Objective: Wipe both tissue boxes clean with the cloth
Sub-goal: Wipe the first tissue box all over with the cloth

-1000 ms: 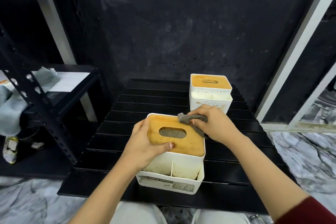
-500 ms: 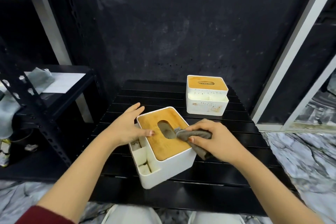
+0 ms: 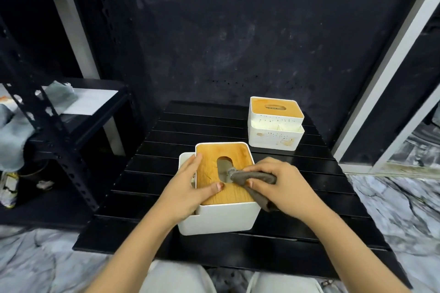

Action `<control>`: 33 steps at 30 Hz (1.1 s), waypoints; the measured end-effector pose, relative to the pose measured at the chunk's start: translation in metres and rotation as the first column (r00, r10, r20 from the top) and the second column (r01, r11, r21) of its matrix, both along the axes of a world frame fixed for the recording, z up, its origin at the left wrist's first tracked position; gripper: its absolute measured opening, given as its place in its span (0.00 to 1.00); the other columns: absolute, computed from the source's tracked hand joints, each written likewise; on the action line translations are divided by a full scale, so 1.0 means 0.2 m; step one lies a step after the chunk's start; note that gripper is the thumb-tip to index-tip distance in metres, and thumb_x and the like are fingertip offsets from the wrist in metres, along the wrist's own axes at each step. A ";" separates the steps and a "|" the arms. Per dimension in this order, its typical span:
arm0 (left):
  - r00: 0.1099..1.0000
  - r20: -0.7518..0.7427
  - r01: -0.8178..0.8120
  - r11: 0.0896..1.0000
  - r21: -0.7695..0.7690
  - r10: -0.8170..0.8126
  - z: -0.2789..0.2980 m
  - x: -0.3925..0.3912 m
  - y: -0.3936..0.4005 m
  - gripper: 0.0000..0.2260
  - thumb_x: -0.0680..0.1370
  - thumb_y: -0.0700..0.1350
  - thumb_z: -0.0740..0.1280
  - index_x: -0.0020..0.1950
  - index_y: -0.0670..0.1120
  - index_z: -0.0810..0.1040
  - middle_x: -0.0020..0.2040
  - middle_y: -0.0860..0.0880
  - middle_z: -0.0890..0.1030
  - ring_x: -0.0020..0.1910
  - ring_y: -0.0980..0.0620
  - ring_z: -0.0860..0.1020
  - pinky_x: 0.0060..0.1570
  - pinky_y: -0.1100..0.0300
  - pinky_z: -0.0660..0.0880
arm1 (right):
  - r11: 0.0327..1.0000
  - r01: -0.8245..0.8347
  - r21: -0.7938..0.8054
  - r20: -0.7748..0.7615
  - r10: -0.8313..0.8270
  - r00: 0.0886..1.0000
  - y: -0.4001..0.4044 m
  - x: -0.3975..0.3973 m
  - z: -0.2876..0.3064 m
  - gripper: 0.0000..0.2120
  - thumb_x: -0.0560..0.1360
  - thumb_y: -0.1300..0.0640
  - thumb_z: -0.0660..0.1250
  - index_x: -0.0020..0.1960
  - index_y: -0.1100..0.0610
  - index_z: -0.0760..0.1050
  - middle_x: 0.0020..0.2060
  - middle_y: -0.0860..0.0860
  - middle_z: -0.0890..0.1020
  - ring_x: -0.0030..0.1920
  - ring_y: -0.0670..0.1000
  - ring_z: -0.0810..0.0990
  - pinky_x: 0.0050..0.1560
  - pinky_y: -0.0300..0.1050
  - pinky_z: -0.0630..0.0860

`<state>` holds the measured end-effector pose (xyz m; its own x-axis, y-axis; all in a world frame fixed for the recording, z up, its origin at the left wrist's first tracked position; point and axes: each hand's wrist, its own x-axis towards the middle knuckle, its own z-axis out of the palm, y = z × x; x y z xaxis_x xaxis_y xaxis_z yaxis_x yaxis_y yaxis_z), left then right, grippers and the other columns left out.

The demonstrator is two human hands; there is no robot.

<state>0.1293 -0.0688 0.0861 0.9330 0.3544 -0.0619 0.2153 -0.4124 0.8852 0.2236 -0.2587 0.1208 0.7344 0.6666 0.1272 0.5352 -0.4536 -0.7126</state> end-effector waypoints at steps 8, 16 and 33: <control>1.000 -0.002 -0.017 1.000 0.004 0.017 0.01 0.01 0.00 0.41 0.71 0.54 0.72 0.77 0.54 0.52 0.77 0.57 0.54 0.75 0.53 0.57 0.62 0.63 0.66 | 0.997 0.069 -0.047 0.015 -0.068 0.998 0.24 0.29 0.01 0.12 0.76 0.56 0.65 0.58 0.51 0.77 0.54 0.49 0.77 0.52 0.47 0.74 0.41 0.31 0.68; 1.000 -0.012 -0.010 1.000 -0.005 0.010 0.00 0.00 -0.01 0.41 0.71 0.54 0.72 0.77 0.55 0.51 0.77 0.57 0.55 0.74 0.52 0.59 0.71 0.48 0.64 | 0.999 -0.027 -0.024 0.025 0.027 0.999 0.04 0.08 -0.02 0.11 0.75 0.57 0.66 0.56 0.47 0.78 0.48 0.43 0.76 0.49 0.41 0.74 0.45 0.30 0.69; 0.991 -0.031 0.130 0.986 -0.103 -0.134 0.03 0.02 0.06 0.36 0.69 0.54 0.72 0.70 0.66 0.54 0.58 0.68 0.68 0.54 0.67 0.70 0.51 0.69 0.72 | 0.993 -0.043 -0.113 0.103 0.055 0.993 0.23 0.36 0.02 0.05 0.75 0.57 0.66 0.50 0.51 0.77 0.49 0.49 0.77 0.50 0.47 0.75 0.46 0.36 0.72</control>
<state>0.1333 -0.0563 0.0917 0.9675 0.2186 -0.1275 0.1994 -0.3483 0.9159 0.2958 -0.2131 0.1246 0.6870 0.7156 0.1264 0.6285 -0.4978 -0.5977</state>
